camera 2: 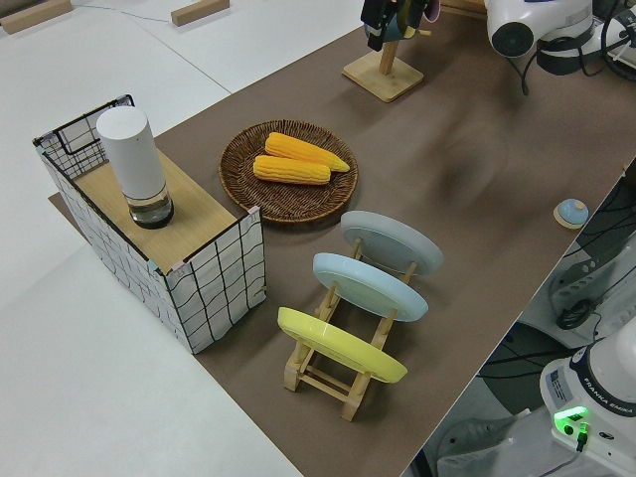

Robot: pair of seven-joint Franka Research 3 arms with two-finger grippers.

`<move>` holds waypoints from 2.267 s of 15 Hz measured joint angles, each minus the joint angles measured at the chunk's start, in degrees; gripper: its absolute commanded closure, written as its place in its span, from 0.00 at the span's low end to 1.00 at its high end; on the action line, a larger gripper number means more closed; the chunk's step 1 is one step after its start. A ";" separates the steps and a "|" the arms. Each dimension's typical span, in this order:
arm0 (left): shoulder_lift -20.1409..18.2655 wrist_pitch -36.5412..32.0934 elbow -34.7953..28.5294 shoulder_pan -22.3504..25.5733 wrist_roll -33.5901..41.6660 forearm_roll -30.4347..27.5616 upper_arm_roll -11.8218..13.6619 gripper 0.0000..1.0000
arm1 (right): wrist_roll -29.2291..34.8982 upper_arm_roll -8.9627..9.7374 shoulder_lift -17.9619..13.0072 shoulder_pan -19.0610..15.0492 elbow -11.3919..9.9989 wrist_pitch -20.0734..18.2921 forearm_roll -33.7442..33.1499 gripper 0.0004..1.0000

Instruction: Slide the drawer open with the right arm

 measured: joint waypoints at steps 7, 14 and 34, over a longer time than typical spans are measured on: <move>0.00 0.00 0.00 0.00 0.00 0.00 0.00 0.00 | 3.61 0.01 -0.20 1.11 1.53 -0.11 0.90 0.02; 0.00 0.00 0.00 0.00 0.00 0.00 0.00 0.00 | 5.91 0.01 -0.25 1.76 1.98 0.03 4.33 0.02; 0.00 0.00 0.00 0.00 0.00 0.00 0.00 0.00 | 1.46 -0.69 -9.57 -2.96 14.80 5.66 33.79 0.02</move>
